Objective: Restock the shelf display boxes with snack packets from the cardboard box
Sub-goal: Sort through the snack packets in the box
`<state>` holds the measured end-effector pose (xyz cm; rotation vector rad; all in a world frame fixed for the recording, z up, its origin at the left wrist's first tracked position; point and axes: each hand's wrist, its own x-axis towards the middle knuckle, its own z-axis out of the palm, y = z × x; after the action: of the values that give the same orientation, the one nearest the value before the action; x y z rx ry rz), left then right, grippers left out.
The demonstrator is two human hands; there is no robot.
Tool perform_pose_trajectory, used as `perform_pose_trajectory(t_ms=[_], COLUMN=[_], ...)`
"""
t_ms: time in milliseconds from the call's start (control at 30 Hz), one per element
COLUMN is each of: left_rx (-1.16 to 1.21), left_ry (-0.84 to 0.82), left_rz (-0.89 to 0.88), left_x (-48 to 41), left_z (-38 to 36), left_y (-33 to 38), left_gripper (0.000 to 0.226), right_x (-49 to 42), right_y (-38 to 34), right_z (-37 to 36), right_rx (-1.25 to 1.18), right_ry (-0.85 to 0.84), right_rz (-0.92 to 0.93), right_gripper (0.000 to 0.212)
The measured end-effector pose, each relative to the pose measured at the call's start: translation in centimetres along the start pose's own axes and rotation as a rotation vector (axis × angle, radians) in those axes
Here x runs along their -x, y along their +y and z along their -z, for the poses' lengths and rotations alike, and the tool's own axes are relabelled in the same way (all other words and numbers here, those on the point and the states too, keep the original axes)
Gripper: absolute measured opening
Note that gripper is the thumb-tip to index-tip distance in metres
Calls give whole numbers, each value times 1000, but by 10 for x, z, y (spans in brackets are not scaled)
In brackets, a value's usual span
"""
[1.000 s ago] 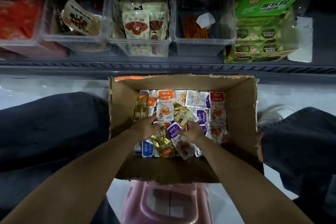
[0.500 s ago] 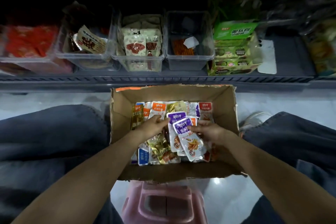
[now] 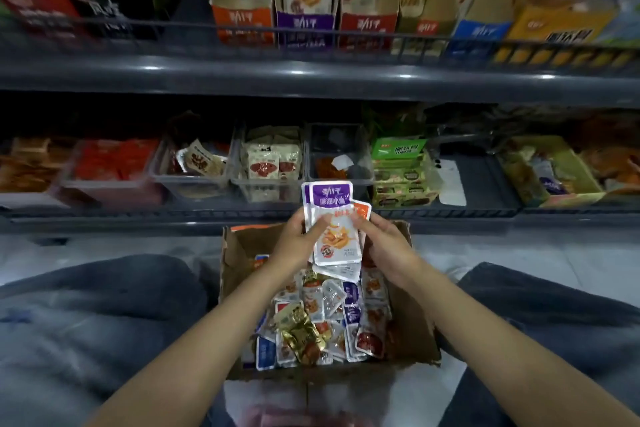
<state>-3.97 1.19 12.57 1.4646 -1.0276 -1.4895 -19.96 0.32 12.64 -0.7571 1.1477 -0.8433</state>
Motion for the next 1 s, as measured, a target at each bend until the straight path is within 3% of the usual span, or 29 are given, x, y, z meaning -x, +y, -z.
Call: perform_pose_trajectory(t_ms=[300,433,667,767,867,1000], left_rx=[-49,-92,106,121,84,38], left_ry=[119,51,20,-76,-171,-170], left_rz=[-232,-259,-130,-158,-210,-264], left_x=[13,21,28,29,31,30], left_z=[37,31,27,29,33,45], left_y=[76,91,116,132,153,180], left_gripper=[18,15,23,27,45,45], right_x=[26,33,39,37,34,34], right_y=[-79,-94,-122,-138,-159,-187], right_z=[-5,-21,-40,-48,-56,-62], right_rx=[59,152,189,181,127,36], right_ry=[182,159,134,153,166,47], right_rz=[174,230,329,355,313,253], right_gripper=[19,19,16,17,20,22])
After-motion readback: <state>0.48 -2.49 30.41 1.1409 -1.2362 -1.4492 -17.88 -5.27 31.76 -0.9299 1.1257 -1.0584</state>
